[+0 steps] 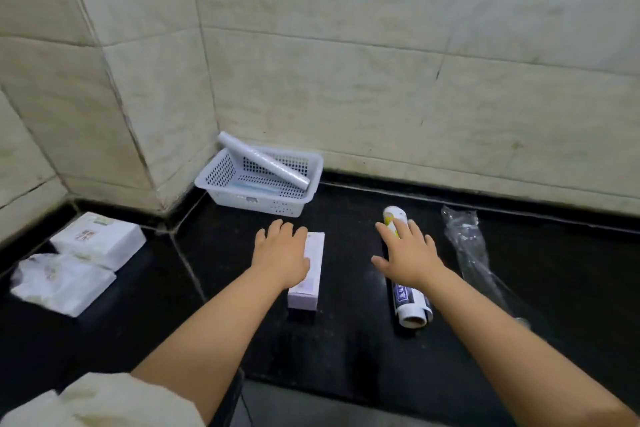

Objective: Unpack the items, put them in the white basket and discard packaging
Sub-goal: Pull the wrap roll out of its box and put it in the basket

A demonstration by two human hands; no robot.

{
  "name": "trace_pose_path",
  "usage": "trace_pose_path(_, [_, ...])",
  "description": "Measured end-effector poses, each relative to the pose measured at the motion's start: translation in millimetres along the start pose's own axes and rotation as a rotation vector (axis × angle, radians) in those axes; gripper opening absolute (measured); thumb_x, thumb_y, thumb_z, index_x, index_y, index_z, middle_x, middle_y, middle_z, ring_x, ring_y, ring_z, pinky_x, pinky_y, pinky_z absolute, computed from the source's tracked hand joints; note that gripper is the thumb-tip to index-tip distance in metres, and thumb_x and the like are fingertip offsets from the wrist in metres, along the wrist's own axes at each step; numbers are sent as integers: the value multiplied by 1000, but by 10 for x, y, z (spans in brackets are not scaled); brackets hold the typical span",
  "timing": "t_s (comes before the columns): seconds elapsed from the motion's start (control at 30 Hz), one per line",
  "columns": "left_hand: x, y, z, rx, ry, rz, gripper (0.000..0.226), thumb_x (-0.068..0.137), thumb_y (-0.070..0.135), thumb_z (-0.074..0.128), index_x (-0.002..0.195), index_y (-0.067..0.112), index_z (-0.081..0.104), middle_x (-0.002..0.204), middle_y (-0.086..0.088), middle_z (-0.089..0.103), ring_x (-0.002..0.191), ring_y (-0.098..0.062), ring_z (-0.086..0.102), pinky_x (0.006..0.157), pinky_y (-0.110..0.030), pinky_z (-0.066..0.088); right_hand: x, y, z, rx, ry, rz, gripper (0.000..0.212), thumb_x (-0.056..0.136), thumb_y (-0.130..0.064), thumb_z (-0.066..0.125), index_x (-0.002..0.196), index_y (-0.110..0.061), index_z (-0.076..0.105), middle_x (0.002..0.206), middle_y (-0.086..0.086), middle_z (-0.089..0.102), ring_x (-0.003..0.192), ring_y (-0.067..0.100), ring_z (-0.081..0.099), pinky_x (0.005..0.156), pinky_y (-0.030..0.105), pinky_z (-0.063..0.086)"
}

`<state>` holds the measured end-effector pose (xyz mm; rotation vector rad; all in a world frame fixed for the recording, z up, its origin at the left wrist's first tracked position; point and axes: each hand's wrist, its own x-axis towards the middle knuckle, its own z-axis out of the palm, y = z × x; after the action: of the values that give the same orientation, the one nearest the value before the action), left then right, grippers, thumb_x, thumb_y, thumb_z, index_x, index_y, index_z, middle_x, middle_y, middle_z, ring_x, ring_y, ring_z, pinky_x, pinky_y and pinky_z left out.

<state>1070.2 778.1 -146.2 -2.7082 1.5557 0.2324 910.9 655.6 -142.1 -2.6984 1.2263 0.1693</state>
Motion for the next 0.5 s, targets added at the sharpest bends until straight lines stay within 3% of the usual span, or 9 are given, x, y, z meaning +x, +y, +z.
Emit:
trace_pose_path(0.27, [615, 307, 415, 4, -166, -31, 54, 92, 36, 44, 141, 17, 30, 148, -8, 31, 138, -27, 23, 112, -42, 25, 448, 724, 350, 75, -105, 77, 65, 91, -42, 44, 146, -23, 15, 156, 6, 13, 144, 29, 7, 117, 50, 19])
trace_pose_path(0.5, [1113, 469, 671, -46, -146, -133, 41, 92, 33, 44, 128, 16, 42, 137, -7, 43, 129, -24, 36, 104, -38, 34, 960, 1095, 565, 161, -122, 102, 62, 90, -37, 49, 143, -15, 24, 147, 11, 31, 136, 28, 27, 111, 41, 31])
